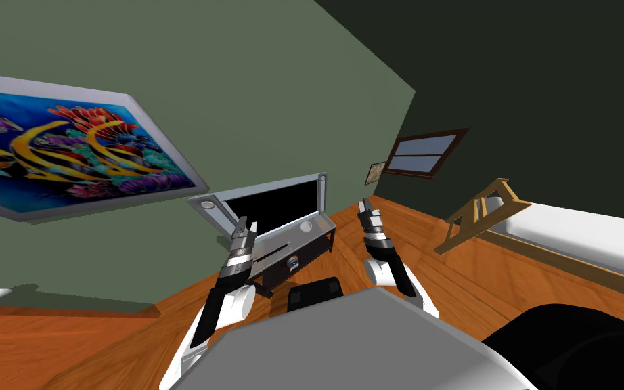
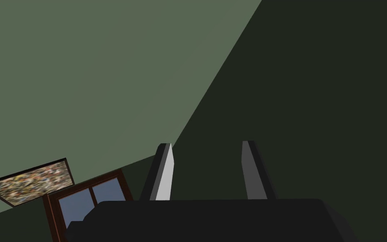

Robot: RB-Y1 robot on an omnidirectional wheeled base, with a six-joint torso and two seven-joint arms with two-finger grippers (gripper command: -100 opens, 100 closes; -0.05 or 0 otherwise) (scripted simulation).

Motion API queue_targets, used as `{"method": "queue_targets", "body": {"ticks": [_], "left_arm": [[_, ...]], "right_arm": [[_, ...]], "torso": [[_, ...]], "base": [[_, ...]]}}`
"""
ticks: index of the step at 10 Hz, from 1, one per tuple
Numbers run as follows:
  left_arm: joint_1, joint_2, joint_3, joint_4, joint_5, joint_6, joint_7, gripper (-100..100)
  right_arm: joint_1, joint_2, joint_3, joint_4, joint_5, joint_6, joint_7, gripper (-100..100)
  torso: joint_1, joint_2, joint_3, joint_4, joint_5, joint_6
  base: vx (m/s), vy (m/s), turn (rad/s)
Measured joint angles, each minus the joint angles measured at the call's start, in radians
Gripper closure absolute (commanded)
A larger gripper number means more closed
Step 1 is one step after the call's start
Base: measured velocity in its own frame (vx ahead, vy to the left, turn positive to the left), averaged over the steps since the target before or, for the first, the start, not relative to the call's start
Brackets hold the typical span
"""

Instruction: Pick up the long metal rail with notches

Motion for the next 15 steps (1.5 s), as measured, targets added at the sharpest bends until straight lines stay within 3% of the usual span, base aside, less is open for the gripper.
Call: {"method": "queue_targets", "body": {"ticks": [2, 9, 11, 15], "left_arm": [[-0.008, 0.061, 0.003, 0.061, 0.062, 0.046, 0.002, -100], [-0.06, 0.165, 0.01, 0.189, 0.24, 0.234, 0.0, -100], [-0.074, 0.196, 0.004, 0.253, 0.285, 0.258, 0.003, -100], [-0.078, 0.257, 0.006, 0.319, 0.382, 0.336, 0.014, -100]], "right_arm": [[0.0, 0.0, 0.0, 0.0, 0.0, 0.0, 0.0, 0], [0.0, 0.0, 0.0, 0.0, 0.0, 0.0, 0.0, 0], [0.0, 0.0, 0.0, 0.0, 0.0, 0.0, 0.0, 0], [0.0, 0.0, 0.0, 0.0, 0.0, 0.0, 0.0, 0]], "torso": [[0.001, 0.0, 0.0, 0.0, 0.0, 0.0], [-0.002, -0.001, -0.001, 0.0, 0.0, 0.0], [-0.002, -0.001, -0.001, 0.0, 0.0, 0.0], [-0.002, -0.001, -0.001, 0.0, 0.0, 0.0]], "base": [[-0.018, 0.052, -0.07], [-0.016, 0.036, -0.08], [-0.011, 0.031, -0.083], [-0.011, 0.03, -0.086]]}}
